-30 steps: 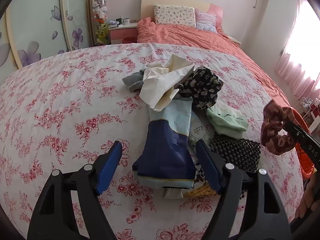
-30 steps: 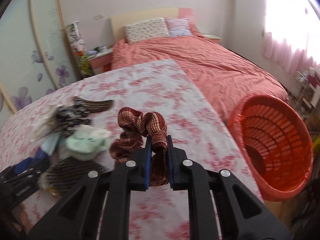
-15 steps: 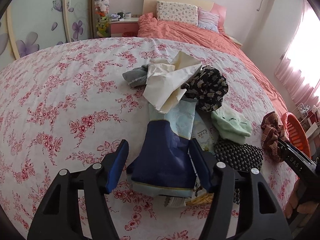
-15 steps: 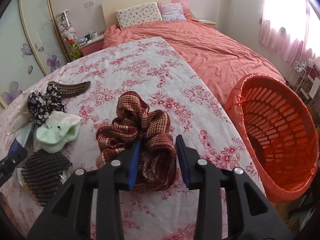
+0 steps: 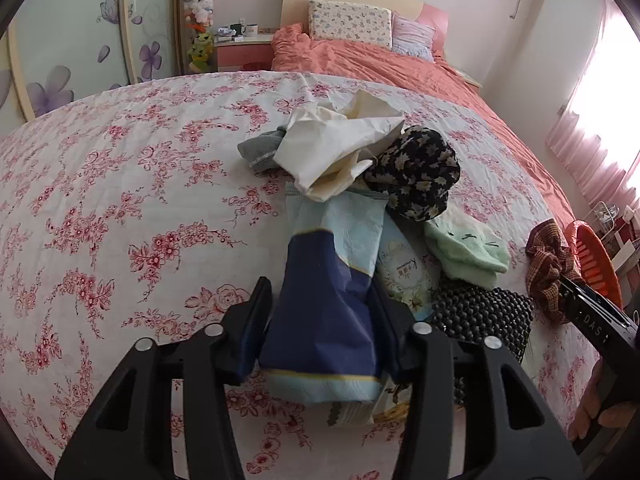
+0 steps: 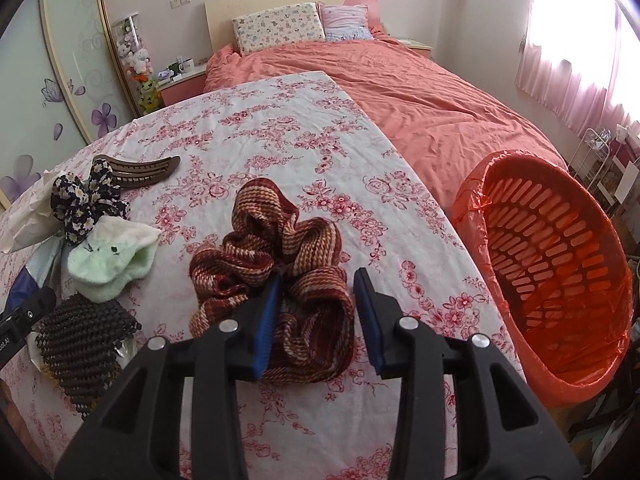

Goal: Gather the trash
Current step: 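Grasp the blue snack bag with the left tool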

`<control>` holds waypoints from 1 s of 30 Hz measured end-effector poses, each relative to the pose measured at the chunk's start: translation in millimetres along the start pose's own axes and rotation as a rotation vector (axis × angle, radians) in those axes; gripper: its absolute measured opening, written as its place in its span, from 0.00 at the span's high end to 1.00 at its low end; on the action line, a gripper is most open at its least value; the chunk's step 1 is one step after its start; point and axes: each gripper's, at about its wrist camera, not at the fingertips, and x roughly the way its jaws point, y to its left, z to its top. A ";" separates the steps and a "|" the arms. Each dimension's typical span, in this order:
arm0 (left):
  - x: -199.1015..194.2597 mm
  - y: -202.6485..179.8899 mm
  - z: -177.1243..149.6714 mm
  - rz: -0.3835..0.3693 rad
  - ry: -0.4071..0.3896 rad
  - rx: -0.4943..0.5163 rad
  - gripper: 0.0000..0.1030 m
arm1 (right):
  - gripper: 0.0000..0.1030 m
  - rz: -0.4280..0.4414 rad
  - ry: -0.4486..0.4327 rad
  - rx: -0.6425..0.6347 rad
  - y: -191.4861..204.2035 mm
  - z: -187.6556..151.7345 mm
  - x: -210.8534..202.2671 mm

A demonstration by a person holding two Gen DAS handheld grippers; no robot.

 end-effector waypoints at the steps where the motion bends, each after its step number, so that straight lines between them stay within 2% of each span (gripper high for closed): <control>1: -0.9 1.6 -0.9 -0.002 -0.001 -0.001 0.55 | 0.62 0.001 0.000 0.001 -0.4 -0.4 -0.3; 11: -3.8 15.2 -1.9 0.014 -0.021 -0.027 0.56 | 0.62 0.001 0.000 0.001 -0.5 -0.3 0.0; 16: -7.9 16.9 -3.5 0.019 -0.027 -0.016 0.63 | 0.63 0.012 -0.003 0.010 -2.6 0.0 -0.7; 21: -26.0 25.2 -6.2 0.042 -0.067 -0.001 0.64 | 0.78 0.022 -0.009 0.016 -4.4 0.3 -1.3; 30: -61.2 48.0 -5.3 0.070 -0.133 -0.027 0.64 | 0.85 0.074 -0.032 0.024 -0.8 -0.1 -20.5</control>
